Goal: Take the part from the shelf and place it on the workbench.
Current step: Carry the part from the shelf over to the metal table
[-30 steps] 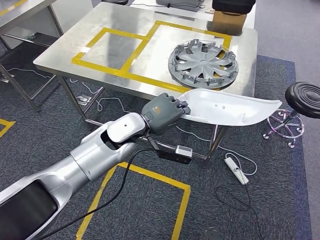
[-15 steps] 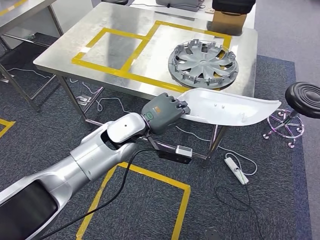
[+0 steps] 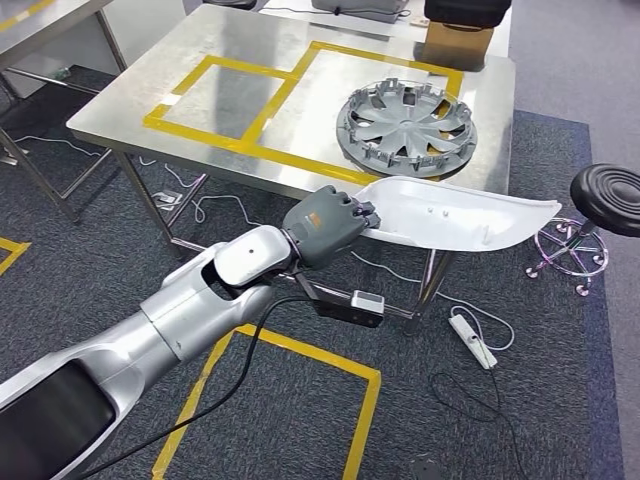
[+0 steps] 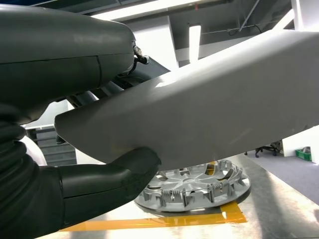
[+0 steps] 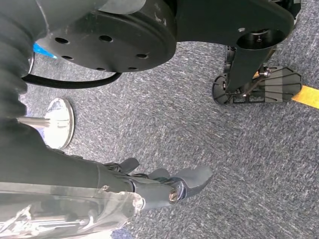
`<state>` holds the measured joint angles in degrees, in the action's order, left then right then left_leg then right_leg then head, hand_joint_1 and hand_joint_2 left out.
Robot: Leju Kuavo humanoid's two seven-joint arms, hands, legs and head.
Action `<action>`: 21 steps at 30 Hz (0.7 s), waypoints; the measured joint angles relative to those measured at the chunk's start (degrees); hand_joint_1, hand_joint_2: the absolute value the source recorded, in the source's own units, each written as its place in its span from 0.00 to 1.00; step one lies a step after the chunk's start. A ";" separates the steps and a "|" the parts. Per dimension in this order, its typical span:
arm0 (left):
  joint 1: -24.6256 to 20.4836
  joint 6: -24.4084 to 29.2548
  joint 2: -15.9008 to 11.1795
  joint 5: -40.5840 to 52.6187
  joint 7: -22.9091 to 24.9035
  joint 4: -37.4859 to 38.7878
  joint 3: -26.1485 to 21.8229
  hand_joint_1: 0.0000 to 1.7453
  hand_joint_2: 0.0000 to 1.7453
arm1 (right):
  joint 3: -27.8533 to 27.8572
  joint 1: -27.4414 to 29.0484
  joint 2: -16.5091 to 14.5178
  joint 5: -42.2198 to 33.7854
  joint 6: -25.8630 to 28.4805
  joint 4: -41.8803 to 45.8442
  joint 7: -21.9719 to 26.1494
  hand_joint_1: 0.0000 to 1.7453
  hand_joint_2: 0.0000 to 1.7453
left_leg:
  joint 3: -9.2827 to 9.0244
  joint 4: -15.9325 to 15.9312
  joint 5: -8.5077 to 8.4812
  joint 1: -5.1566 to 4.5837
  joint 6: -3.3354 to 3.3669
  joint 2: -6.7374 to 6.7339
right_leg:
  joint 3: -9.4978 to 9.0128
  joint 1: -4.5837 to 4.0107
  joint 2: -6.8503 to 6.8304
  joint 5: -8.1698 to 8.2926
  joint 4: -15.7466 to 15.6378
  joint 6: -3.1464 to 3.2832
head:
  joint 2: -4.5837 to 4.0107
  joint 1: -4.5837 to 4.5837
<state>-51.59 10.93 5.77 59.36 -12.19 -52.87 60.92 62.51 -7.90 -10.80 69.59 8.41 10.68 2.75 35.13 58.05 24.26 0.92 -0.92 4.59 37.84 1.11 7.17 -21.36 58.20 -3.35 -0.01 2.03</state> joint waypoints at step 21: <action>0.15 -0.06 0.22 0.25 0.45 0.28 -0.04 1.00 1.00 | 0.00 -0.19 -0.20 0.19 0.11 0.01 -0.01 0.00 1.00 | -0.68 -1.24 -0.42 0.16 1.25 -3.35 | 7.56 0.28 -6.84 -6.76 15.70 -1.54 | 0.00 0.86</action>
<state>-51.44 10.87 5.99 59.61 -11.74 -52.59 60.88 62.51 -8.09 -10.99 69.77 8.53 10.69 2.75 34.45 56.81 23.84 1.08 0.33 1.24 45.39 1.39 0.33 -28.12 73.90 -4.88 -0.01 2.90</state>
